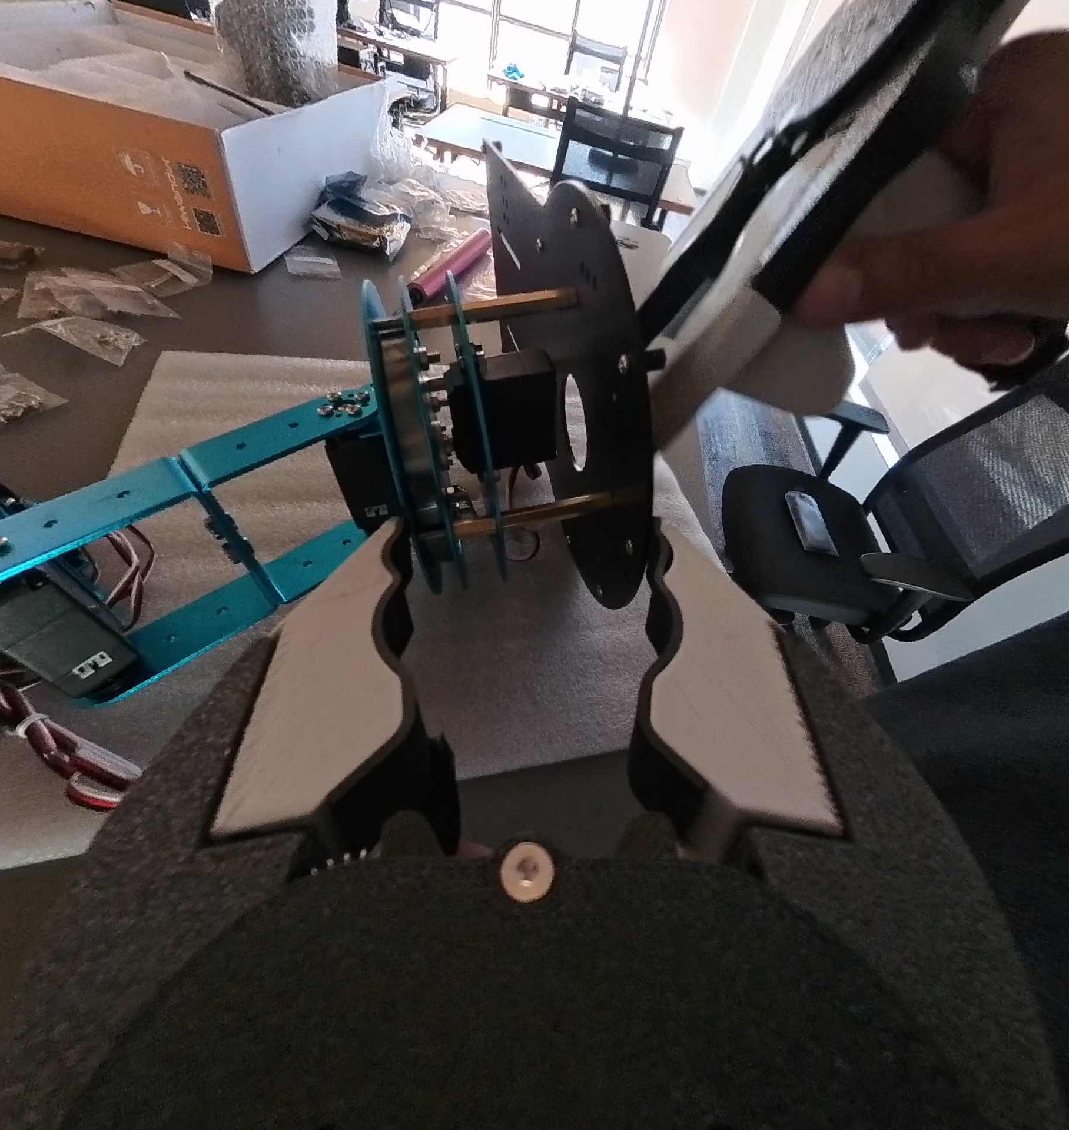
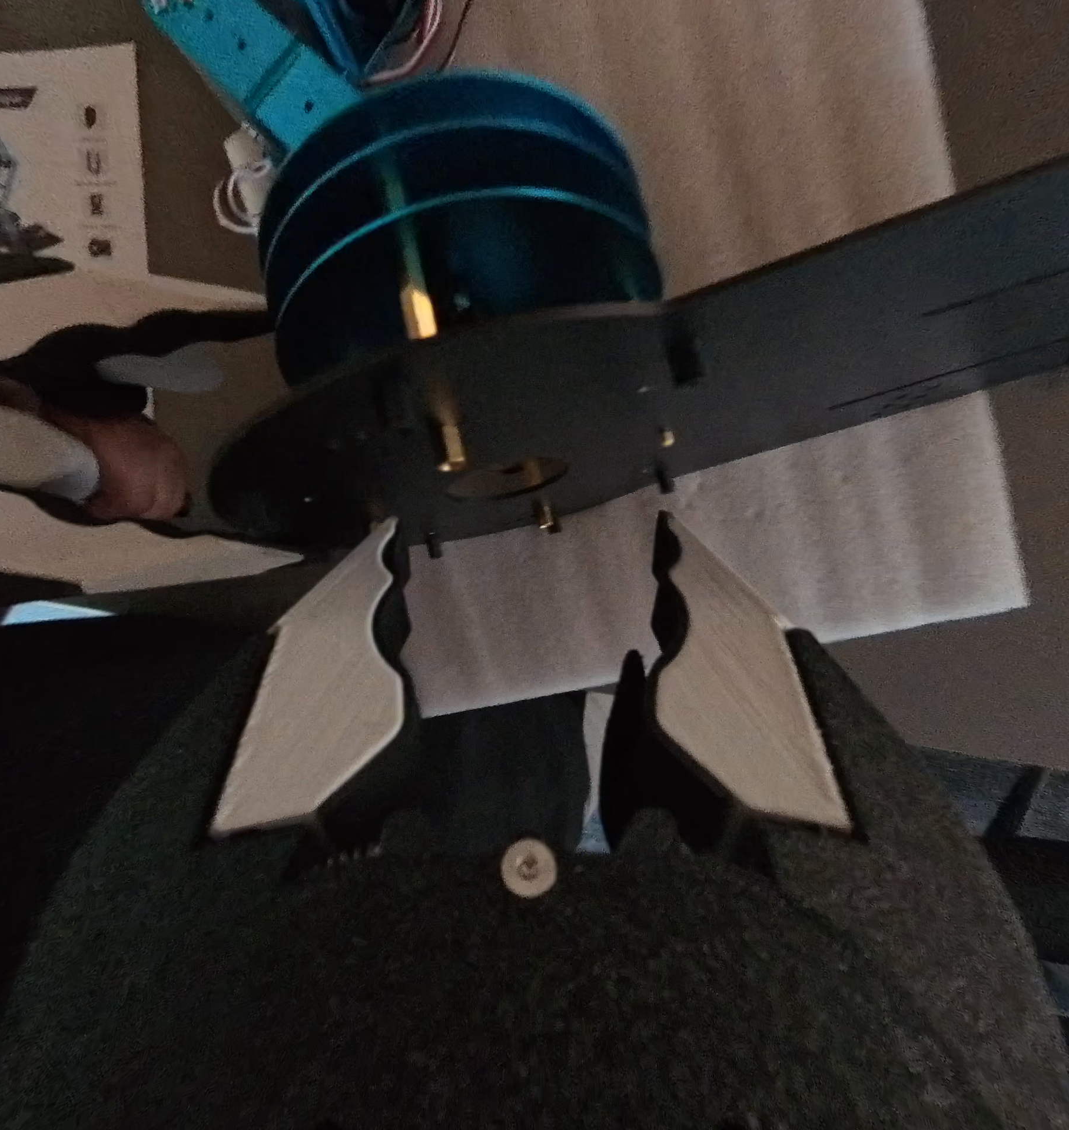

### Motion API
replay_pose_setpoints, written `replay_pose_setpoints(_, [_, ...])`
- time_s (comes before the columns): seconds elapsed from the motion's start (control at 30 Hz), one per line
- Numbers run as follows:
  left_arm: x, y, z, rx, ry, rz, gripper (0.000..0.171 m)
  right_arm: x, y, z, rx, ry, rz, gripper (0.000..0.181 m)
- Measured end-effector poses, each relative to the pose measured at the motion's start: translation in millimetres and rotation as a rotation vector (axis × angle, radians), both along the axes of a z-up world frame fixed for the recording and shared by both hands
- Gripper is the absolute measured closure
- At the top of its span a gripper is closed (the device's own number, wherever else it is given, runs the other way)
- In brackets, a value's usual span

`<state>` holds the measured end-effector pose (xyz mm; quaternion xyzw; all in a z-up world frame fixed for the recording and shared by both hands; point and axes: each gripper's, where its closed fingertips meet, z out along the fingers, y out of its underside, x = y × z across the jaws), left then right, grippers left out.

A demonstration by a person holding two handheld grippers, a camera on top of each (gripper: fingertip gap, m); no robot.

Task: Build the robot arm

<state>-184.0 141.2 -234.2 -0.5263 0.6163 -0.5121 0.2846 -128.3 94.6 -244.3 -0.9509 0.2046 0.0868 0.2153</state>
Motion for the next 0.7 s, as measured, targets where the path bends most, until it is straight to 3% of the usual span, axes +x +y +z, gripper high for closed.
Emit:
replay_pose_setpoints(0.1, [0, 0, 0, -0.003, -0.004, -0.001, 0.095, 11, -4, 13, 0.021, -0.013, -0.023, 0.095])
replay_pose_setpoints(0.27, [0, 0, 0, -0.005, -0.007, 0.000, 0.095, -19, 0, -5, -0.010, 0.054, 0.041, 0.092])
replay_pose_setpoints(0.43, [1, 1, 0, -0.005, -0.005, 0.001, 0.095, -12, 2, -13, -0.027, 0.077, 0.010, 0.080])
replay_pose_setpoints(0.6, [0, 0, 0, -0.007, -0.006, 0.002, 0.095, -10, 4, -8, -0.003, 0.048, 0.003, 0.089])
replay_pose_setpoints(0.63, [0, 0, 0, -0.005, -0.005, 0.001, 0.095, 5, 1, -2, 0.007, -0.011, -0.029, 0.112])
replay_pose_setpoints(0.7, [0, 0, 0, -0.007, -0.007, 0.003, 0.095, 17, -3, 10, 0.043, -0.011, -0.048, 0.117])
